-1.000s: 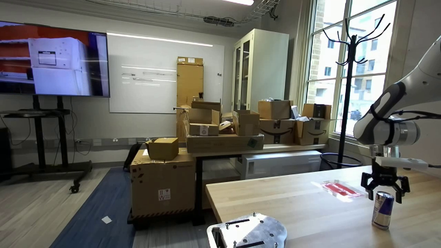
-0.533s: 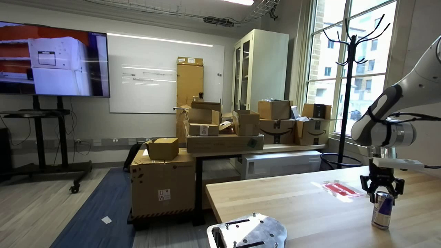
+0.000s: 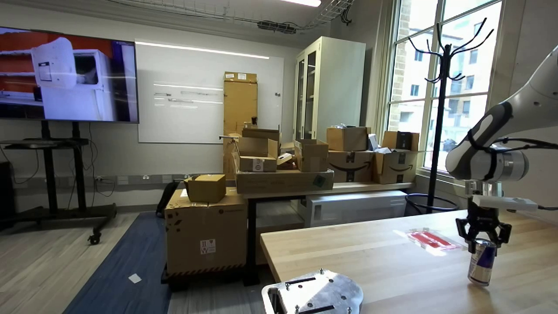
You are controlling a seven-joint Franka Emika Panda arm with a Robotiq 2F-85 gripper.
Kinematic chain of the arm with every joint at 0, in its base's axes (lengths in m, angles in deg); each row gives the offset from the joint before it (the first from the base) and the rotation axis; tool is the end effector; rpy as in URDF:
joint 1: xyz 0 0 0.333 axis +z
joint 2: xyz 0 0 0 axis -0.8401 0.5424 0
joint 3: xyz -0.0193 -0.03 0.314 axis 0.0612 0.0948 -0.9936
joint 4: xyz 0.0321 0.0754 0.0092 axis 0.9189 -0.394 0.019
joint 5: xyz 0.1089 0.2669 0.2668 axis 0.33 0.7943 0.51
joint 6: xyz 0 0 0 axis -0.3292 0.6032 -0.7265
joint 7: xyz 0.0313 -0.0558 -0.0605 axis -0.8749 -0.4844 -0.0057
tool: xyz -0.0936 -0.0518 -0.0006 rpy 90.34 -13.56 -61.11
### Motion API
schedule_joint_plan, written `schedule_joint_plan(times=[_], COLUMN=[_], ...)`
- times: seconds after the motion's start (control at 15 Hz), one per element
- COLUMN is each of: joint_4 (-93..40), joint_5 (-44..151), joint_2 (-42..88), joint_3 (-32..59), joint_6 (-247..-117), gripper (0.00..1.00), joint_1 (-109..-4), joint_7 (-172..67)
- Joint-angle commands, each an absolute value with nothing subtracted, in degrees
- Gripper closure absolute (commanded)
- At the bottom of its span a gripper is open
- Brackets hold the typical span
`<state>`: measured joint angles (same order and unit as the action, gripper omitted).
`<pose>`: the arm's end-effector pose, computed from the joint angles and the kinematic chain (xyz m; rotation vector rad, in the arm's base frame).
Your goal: Put the can on the silver object.
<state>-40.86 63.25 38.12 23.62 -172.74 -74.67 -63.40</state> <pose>0.5321 -0.3128 0.2122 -3.0010 0.7576 0.3220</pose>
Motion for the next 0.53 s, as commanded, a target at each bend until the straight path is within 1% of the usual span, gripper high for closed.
schedule_joint_plan(times=[0.0, 0.2, 0.47], joint_4=[-44.74, -46.75, -49.77], joint_5=[64.79, 64.46, 61.89], joint_2=[28.51, 21.93, 14.7], joint_3=[20.5, 18.75, 15.36], joint_6=[-167.17, -164.0, -160.64], gripper=[0.67, 0.67, 0.67], joint_1=[-75.8, -73.53, -67.75], joint_7=[-67.22, -68.63, -68.27])
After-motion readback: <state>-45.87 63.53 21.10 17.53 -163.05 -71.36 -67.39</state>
